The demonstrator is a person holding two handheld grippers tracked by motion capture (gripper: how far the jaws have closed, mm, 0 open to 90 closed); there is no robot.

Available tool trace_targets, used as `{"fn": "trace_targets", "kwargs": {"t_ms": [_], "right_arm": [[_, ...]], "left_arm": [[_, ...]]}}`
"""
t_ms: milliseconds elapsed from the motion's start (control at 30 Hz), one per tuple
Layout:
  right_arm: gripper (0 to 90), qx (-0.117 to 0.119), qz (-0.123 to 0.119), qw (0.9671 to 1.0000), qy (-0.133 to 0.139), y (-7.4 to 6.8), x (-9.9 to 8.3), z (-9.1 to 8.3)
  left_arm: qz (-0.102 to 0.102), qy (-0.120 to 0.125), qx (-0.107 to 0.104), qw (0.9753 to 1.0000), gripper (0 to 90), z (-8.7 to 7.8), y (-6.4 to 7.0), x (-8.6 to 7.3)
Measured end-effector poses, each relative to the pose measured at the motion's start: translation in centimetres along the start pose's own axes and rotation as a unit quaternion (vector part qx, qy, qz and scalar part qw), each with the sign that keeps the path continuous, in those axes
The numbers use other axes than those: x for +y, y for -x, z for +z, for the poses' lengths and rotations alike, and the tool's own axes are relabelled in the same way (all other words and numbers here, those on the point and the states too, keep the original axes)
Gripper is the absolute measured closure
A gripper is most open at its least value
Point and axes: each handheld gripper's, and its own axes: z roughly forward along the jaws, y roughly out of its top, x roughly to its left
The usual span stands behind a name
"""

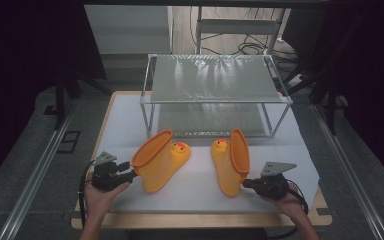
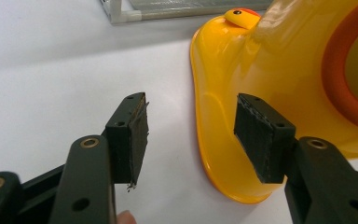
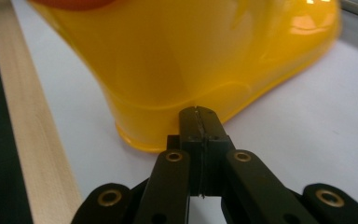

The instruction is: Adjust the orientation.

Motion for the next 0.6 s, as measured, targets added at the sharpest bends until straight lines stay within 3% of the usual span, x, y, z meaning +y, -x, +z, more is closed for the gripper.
{"fn": "trace_targets", "kwargs": {"t_ms": [333,500,600], "right_arm": [[89.9,0.02,-0.028,0.9994,0.008,-2.2,1.6,2.9],[89.8,0.016,-0.038,0.9991,0.01,-2.7,2.0,3.6],[89.8,0.003,-0.041,0.9991,0.013,-2.7,1.8,3.1]], "left_arm": [[-0.003,0.0,-0.004,1.0,44.6,0.0,0.0,0.0],[-0.003,0.001,-0.004,1.0,44.6,-0.1,-0.1,0.0],[-0.002,0.0,-0.005,1.0,44.6,-0.1,-0.1,0.0]]}}
